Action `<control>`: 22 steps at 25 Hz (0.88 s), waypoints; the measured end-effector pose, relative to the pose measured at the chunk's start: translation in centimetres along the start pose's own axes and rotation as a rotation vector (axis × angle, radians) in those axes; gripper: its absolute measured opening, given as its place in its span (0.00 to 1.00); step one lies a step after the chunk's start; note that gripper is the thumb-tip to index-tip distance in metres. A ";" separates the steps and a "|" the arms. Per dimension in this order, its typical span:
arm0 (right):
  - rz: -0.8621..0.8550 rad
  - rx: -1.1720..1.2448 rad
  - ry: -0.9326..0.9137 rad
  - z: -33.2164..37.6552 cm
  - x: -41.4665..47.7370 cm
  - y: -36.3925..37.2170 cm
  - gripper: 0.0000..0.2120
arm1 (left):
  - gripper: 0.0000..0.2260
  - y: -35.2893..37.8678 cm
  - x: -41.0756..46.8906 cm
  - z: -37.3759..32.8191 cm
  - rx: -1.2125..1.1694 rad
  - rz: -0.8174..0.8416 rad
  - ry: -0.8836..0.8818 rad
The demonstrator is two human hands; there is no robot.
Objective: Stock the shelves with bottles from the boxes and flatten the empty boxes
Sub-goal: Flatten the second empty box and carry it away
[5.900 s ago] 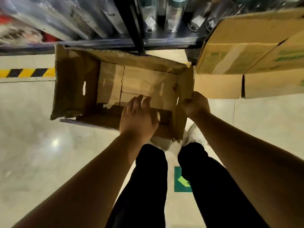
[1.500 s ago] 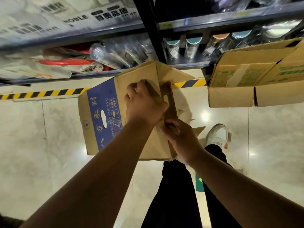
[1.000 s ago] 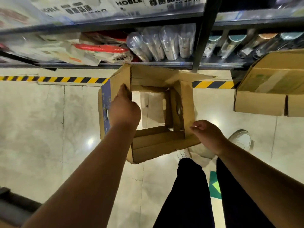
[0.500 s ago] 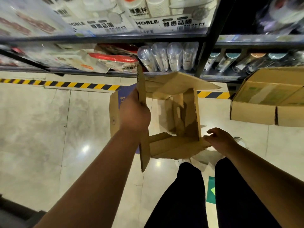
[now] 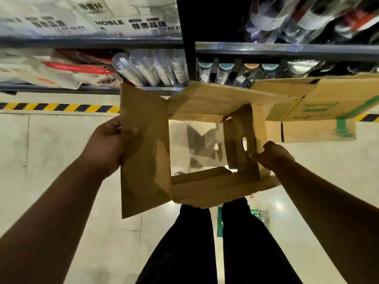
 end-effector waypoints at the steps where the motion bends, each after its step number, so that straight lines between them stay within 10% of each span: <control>1: -0.005 0.025 0.016 -1.1 1.0 0.1 0.29 | 0.12 0.4 0.9 0.8 -0.030 -0.001 -0.026; 5: 0.034 0.064 0.091 -4.2 4.6 2.8 0.37 | 0.14 2.5 4.6 4.7 -0.022 -0.030 -0.099; 22: 0.118 0.116 -0.075 -5.5 9.5 6.3 0.15 | 0.17 7.0 7.7 9.6 0.103 -0.336 -0.215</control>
Point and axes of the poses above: each hand's wrist, its own x-axis towards the middle knuckle, its own y-axis out of the palm, z = x × y, the point moved 3 cm from there along x, towards the middle knuckle, and after that the axes turned 14 degrees about -x, right-handed, at the moved point
